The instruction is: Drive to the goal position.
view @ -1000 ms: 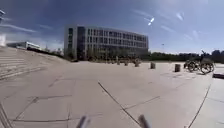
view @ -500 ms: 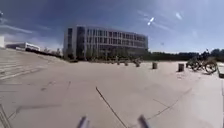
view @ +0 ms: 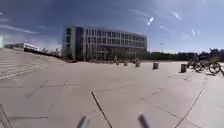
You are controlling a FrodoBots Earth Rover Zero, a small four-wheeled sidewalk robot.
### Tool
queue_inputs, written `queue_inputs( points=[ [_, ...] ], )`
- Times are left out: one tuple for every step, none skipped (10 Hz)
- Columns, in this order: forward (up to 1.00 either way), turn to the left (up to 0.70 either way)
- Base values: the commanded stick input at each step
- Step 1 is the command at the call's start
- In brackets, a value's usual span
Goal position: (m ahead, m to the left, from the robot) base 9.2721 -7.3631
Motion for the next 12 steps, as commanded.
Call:
queue_inputs(
  points=[
    [0.70,0.00],
    [0.70,0.00],
    [0.70,0.00],
    [0.70,0.00],
    [0.70,0.00],
    [0.70,0.00],
    [0.70,0.00],
    [0.70,0.00],
    [0.70,0.00],
    [0.70,0.00],
    [0.70,0.00],
    [0.32,0.00]
  ],
)
